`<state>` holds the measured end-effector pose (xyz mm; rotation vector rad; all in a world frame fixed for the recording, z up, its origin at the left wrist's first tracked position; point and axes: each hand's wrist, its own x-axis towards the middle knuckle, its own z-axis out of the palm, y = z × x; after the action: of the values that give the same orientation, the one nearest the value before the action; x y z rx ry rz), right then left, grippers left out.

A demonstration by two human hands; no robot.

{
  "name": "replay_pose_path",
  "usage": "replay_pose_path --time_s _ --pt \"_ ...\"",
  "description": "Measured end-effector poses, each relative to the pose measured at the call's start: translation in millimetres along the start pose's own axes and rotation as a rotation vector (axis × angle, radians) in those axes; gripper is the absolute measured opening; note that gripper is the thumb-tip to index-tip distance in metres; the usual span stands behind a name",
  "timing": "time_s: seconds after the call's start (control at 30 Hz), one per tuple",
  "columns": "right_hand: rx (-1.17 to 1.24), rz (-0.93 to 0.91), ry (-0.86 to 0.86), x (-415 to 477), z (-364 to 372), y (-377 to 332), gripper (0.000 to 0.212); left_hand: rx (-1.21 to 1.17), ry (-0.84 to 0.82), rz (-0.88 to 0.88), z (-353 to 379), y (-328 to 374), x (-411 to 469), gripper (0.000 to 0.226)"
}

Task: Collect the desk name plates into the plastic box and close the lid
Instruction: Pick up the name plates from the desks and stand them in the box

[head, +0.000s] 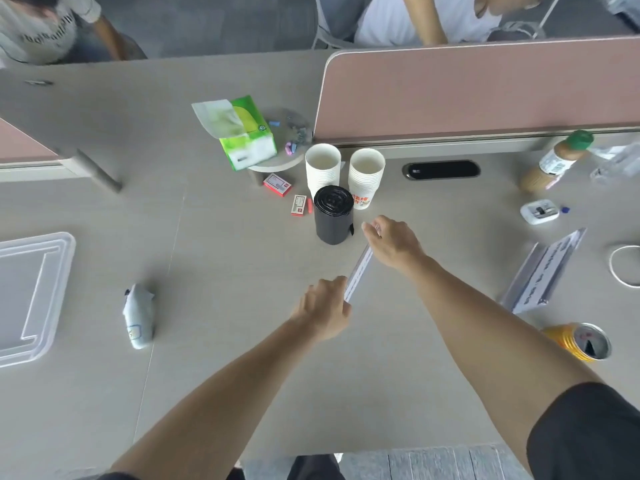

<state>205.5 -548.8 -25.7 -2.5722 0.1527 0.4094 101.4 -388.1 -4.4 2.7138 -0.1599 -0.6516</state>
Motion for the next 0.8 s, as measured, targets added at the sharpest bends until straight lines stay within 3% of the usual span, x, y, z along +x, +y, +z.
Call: replay_pose_path --time_s 0.23,0.4,0.53,0.6,0.8 --pt "0.091 -0.091 0.020 -19 -33 -34 0.040 -0.068 0.114 0.080 -31 -4 -13 0.011" --pt "0.131 -0.265 0.070 -53 -71 -82 0.035 -0.154 0.263 0.138 -67 -12 -34 0.009" --pt "0.147 -0.327 0.086 -86 -80 -135 0.038 -0.165 0.390 0.227 -95 -40 -74 0.068" --pt "0.146 -0.359 0.097 -103 -75 -169 0.039 -0.184 0.448 0.258 -109 -63 -100 0.077" --pt "0.090 -0.464 0.060 -154 -29 -290 0.049 -0.260 0.585 0.219 -141 -156 -193 0.062"
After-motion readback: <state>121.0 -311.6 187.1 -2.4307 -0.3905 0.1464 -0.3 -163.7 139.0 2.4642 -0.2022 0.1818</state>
